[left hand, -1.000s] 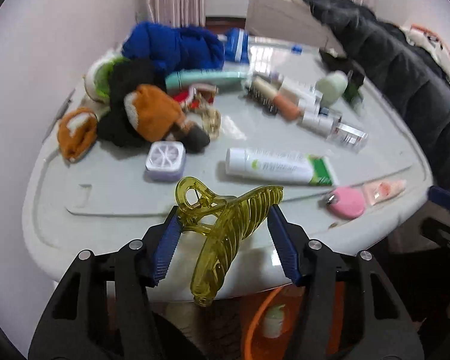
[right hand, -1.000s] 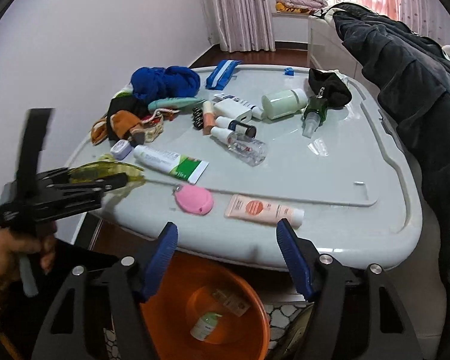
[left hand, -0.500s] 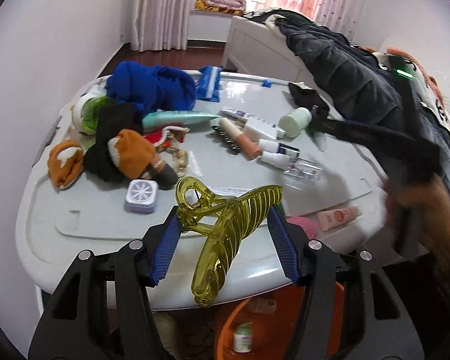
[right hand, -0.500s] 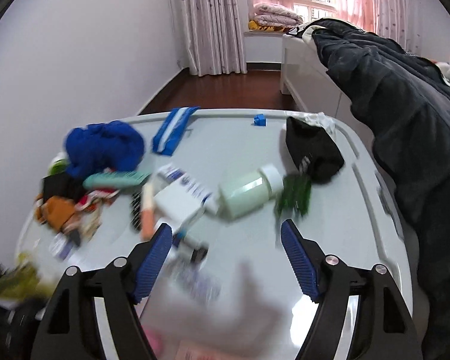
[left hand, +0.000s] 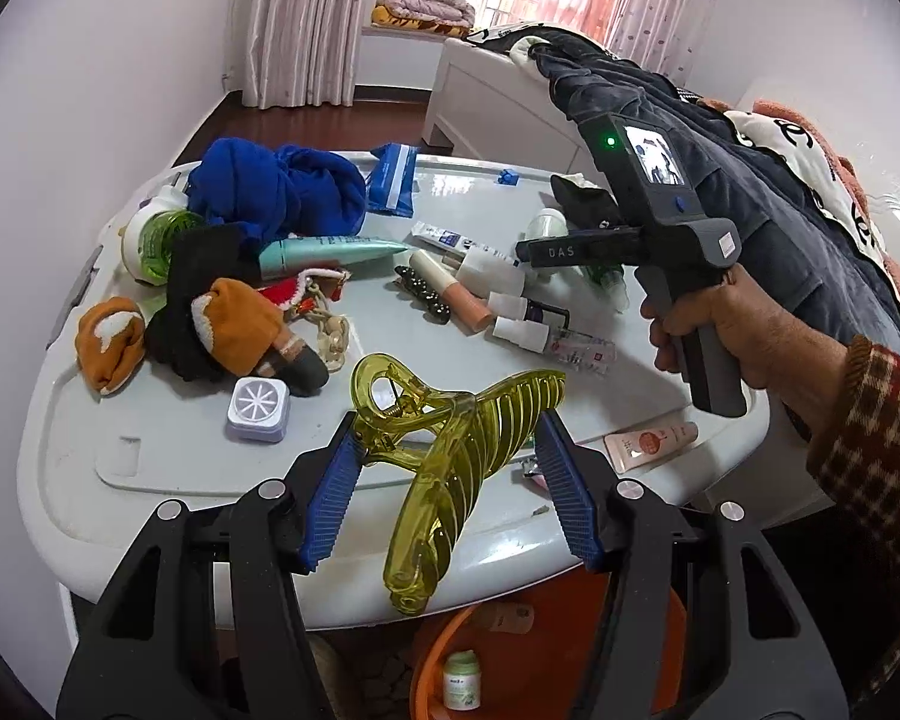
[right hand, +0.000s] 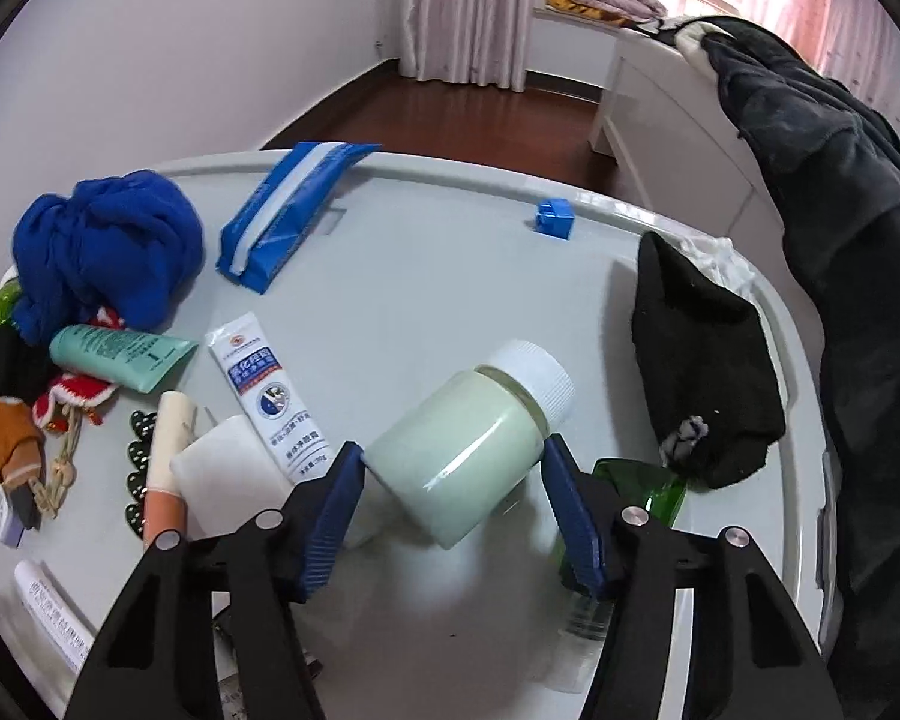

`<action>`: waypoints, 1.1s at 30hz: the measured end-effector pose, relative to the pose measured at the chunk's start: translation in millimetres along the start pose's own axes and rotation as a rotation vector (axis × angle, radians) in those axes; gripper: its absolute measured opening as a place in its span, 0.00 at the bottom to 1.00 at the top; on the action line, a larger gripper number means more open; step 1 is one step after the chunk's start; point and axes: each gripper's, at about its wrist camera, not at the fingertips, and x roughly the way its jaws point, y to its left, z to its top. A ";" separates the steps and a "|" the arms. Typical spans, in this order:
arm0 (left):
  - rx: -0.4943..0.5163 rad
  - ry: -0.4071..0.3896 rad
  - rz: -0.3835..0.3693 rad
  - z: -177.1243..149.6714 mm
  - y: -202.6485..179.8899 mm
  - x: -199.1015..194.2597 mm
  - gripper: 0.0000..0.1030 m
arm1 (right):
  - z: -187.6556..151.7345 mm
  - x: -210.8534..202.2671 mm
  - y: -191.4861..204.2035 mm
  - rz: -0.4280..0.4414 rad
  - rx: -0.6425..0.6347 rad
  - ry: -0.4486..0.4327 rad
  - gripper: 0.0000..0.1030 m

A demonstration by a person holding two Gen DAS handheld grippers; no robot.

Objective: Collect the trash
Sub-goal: 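Grasp the yellow hair clip with the left tool while the right grasps a pale green bottle, then lower the clip and bottle into the orange bucket and open both tools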

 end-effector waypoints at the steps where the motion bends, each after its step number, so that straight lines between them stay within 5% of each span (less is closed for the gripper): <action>1: 0.001 0.000 0.000 0.2 -0.4 0.5 0.56 | -1.2 -2.0 -0.1 0.005 0.005 -0.008 0.58; 9: 0.005 0.013 0.001 0.9 -4.1 2.0 0.56 | -23.1 -55.7 9.7 0.065 0.035 -0.127 0.58; 15: 0.077 0.038 -0.004 -15.0 -19.0 -12.0 0.56 | -83.9 -138.2 32.6 0.168 -0.001 -0.163 0.58; 19: 0.120 0.100 -0.031 -48.5 -38.1 -32.3 0.56 | -148.1 -177.0 50.7 0.224 -0.042 -0.087 0.58; 24: 0.088 0.283 -0.065 -107.7 -44.2 -36.4 0.56 | -232.1 -180.7 71.2 0.309 -0.058 0.108 0.58; 30: 0.083 0.417 -0.082 -141.4 -43.1 -19.1 0.60 | -282.8 -153.5 94.8 0.343 -0.090 0.288 0.59; 33: 0.039 0.417 -0.079 -141.9 -35.8 -18.2 0.71 | -281.8 -152.6 90.9 0.337 -0.069 0.297 0.72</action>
